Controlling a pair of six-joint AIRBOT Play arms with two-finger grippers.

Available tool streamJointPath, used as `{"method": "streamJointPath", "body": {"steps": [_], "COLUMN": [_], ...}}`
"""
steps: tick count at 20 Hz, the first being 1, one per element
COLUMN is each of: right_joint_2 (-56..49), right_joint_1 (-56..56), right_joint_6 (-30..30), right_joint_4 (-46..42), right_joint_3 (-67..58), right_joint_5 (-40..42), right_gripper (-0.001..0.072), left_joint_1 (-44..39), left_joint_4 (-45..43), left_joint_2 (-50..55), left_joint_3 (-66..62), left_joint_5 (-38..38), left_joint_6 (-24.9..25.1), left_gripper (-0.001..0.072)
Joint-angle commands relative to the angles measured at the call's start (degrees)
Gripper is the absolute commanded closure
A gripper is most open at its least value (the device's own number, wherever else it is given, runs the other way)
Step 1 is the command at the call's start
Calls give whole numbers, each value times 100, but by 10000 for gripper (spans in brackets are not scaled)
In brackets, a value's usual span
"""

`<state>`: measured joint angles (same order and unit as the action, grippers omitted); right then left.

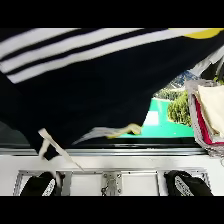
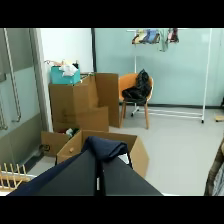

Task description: Fold the clothes and pants, and hang the long-sleeved shirts on hangers.

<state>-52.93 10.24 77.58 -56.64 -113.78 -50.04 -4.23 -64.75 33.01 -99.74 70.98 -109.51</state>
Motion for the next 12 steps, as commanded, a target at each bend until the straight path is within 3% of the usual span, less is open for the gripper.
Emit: {"method": "streamJointPath", "body": {"steps": [1, 5, 8, 10, 12], "right_joint_2": [-229, -1314, -2566, -3399, -4103], "right_joint_1": [-35, -820, -1381, -1508, -1495], "right_joint_6": [63, 63, 422, 667, 713], "right_joint_4": [308, 348, -437, -1032, -1069], "right_joint_3": [-9, -7, -7, -7, -9], "right_joint_5": [-42, -269, -448, -420, -369], "right_gripper": [716, 716, 716, 716, 716], "left_joint_1": [4, 4, 9, 118, 304], "left_joint_4": [-76, -758, -776, -752, -568], "left_joint_2": [468, 1364, 2240, 2953, 3689], "left_joint_3": [111, 1447, 2618, 2918, 2874], "left_joint_5": [1244, 1189, 63, -809, -1510], "left_joint_6": [-219, -214, 101, 151, 402], "left_gripper": [704, 703, 703, 703, 703]}}
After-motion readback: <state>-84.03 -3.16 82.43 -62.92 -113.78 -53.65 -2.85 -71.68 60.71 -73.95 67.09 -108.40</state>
